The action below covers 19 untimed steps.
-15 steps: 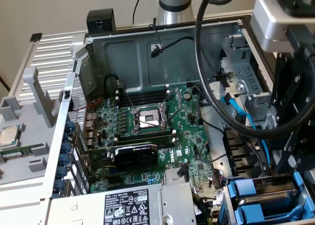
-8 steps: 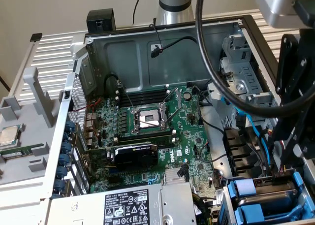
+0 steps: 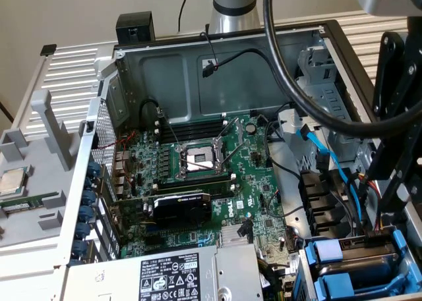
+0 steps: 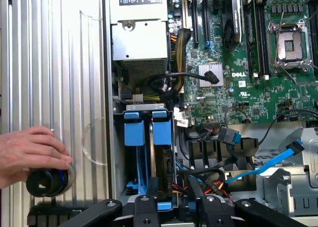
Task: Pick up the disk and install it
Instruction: 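Insert the first disk wire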
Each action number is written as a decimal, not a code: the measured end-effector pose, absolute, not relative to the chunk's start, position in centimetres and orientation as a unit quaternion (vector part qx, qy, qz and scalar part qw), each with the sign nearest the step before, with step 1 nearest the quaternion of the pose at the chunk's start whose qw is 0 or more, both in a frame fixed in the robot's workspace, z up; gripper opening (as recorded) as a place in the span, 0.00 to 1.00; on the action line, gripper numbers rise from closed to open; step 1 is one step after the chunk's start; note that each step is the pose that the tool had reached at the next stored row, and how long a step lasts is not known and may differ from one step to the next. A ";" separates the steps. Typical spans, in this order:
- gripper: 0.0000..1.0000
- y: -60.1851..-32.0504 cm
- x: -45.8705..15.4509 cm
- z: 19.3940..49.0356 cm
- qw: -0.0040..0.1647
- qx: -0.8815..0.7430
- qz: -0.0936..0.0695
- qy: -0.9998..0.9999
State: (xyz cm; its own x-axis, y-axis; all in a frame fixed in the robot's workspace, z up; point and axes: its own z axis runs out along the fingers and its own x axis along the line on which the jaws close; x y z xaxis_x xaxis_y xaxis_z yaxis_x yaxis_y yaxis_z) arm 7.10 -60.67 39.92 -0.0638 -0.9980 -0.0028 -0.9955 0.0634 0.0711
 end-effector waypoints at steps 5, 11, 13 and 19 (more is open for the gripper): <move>0.37 -60.7 7.1 39.9 0.023 0.684 -0.027 -0.729; 0.37 -60.7 7.1 39.9 0.023 0.684 -0.027 -0.729; 0.37 -60.7 7.1 39.9 0.022 0.684 -0.026 -0.729; 0.37 -60.6 7.1 39.9 0.022 0.684 -0.026 -0.729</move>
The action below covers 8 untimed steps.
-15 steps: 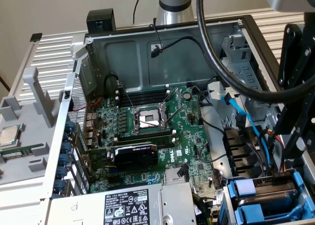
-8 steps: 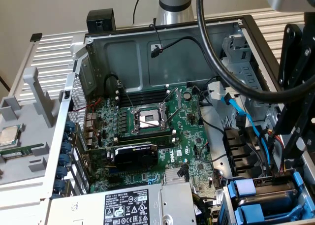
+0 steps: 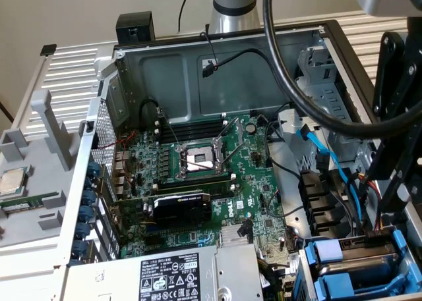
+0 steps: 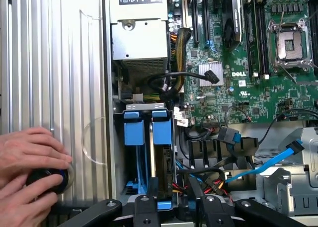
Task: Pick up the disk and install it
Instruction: 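Insert the first disk wire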
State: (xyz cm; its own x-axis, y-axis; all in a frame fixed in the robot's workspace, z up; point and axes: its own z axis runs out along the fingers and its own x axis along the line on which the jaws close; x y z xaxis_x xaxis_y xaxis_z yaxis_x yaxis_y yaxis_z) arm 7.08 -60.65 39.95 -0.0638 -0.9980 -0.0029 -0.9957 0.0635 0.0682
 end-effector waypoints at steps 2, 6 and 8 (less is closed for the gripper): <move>0.37 -60.4 7.1 40.2 0.023 0.684 -0.025 -0.729; 0.37 -59.6 7.0 41.0 0.023 0.684 -0.019 -0.729; 0.37 -59.3 6.9 41.1 0.027 0.684 -0.014 -0.729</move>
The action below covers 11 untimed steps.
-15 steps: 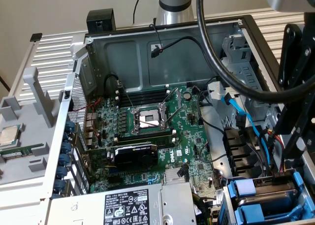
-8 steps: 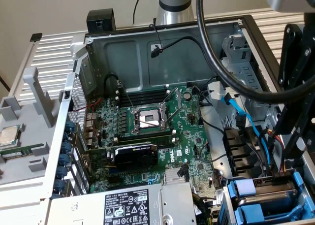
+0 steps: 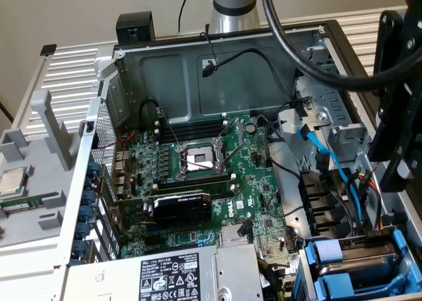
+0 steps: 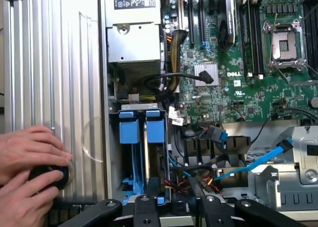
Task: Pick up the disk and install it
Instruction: 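Insert the first disk wire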
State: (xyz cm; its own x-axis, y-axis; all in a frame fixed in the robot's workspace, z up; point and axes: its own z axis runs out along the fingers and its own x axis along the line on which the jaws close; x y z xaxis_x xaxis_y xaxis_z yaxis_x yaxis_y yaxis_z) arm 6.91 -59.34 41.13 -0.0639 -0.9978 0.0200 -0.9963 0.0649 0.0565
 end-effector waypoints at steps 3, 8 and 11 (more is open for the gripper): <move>0.37 -58.9 6.7 41.2 0.035 0.683 -0.002 -0.729; 0.37 -57.4 6.6 41.8 0.038 0.683 0.010 -0.730; 0.37 -56.7 6.6 41.9 0.037 0.683 0.011 -0.730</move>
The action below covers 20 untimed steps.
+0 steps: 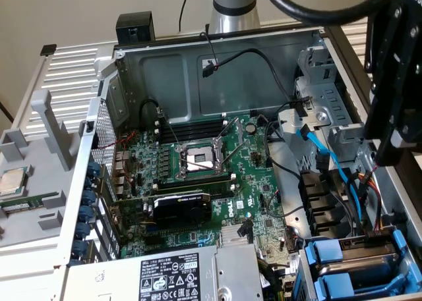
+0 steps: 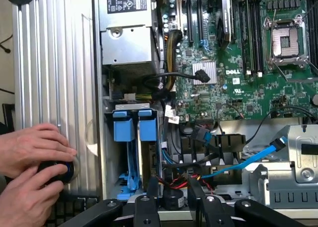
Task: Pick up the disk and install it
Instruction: 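Insert the first disk wire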
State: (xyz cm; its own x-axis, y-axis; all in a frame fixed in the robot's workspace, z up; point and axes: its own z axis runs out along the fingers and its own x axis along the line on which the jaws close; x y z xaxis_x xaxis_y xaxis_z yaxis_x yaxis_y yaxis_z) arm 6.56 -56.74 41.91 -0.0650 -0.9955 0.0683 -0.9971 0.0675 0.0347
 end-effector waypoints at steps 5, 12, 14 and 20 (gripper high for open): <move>0.37 -55.7 6.4 41.9 0.037 0.683 0.011 -0.730; 0.37 -54.5 6.1 41.8 0.046 0.683 0.013 -0.729; 0.37 -54.2 6.1 41.8 0.050 0.682 0.013 -0.729; 0.37 -53.5 6.1 41.5 0.070 0.681 0.006 -0.728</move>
